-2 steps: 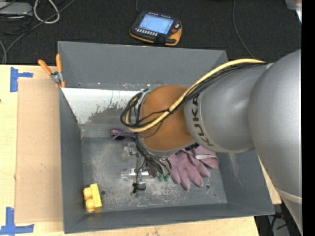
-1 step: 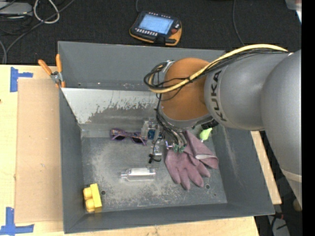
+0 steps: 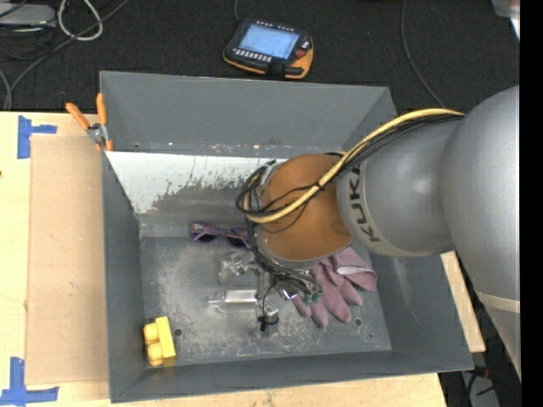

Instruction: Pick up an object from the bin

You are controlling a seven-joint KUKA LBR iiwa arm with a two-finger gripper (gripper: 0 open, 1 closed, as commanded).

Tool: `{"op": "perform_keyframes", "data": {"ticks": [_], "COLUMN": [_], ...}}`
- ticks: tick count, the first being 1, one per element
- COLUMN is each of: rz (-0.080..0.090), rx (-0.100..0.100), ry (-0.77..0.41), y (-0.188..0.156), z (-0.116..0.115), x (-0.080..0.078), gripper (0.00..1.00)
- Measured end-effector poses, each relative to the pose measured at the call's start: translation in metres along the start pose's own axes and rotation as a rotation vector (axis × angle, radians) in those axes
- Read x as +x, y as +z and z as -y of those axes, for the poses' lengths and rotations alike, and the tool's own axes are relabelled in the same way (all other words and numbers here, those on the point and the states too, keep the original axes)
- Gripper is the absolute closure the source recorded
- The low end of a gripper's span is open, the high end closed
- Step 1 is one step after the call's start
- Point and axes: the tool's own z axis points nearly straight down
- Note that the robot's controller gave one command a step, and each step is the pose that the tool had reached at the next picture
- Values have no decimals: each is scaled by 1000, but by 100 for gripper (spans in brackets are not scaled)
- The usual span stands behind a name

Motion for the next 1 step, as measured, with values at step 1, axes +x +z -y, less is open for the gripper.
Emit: {"op": "perform_keyframes", "data": {"ticks": [1], "rz": [5], "rx": [2], "ry": [113], "y": [-11], "z": [35], "x": [-6], "gripper": [0]}}
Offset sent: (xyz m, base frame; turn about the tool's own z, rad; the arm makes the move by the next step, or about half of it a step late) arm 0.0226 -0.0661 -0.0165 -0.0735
